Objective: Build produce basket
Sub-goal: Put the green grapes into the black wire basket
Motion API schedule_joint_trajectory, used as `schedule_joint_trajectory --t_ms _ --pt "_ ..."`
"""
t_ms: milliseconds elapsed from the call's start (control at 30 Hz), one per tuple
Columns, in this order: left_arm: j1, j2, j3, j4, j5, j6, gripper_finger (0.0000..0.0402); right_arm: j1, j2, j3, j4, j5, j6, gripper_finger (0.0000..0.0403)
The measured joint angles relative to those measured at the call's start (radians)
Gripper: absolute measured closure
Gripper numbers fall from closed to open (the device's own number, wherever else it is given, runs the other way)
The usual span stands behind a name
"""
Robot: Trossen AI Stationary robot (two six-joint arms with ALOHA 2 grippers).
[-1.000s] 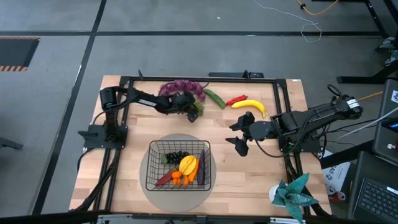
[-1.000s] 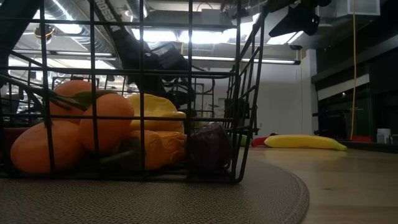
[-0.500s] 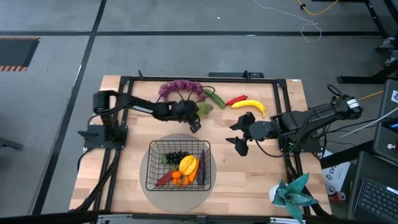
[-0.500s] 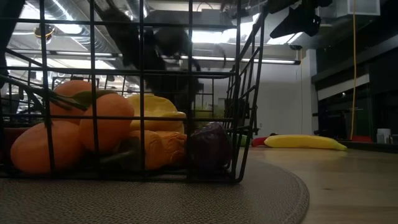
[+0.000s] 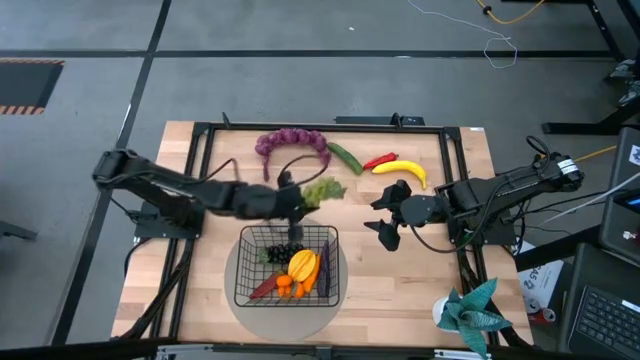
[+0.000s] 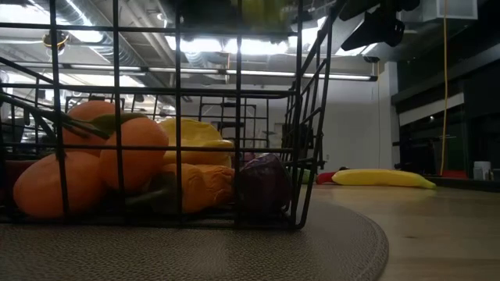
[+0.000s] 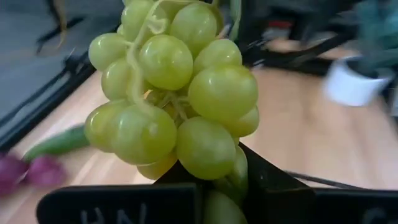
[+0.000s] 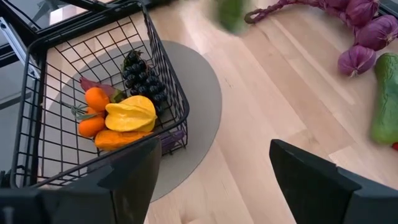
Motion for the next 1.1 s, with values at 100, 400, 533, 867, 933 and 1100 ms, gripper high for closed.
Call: schedule_joint_trajectory --t_ms 100,400,533,867,933,1100 --pt "-0.084 -0.052 0.000 -0.021 -0.045 0.016 0.0373 0.000 0.000 0.000 0.000 0.000 0.000 0.0101" --pt "-0.246 -0.085 0.000 -0.285 -0.077 -0.018 0.0357 0.000 0.000 0.000 0.000 0.000 0.000 0.0101" --pt "-0.281 -0.063 0.000 -0.310 -0.074 -0.138 0.0348 0.000 0.000 0.000 0.000 0.000 -0.002 0.0101" --pt "-0.308 -0.054 0.000 -0.304 -0.076 -0.270 0.0343 0.000 0.000 0.000 -0.001 0.000 -0.003 0.0101" --pt "-0.308 -0.054 0.000 -0.304 -0.077 -0.317 0.0343 0.000 0.000 0.000 -0.002 0.000 -0.003 0.0101" --pt "-0.307 -0.027 0.000 -0.309 -0.069 -0.379 0.0342 0.000 0.000 0.000 -0.002 0.000 -0.003 0.0101"
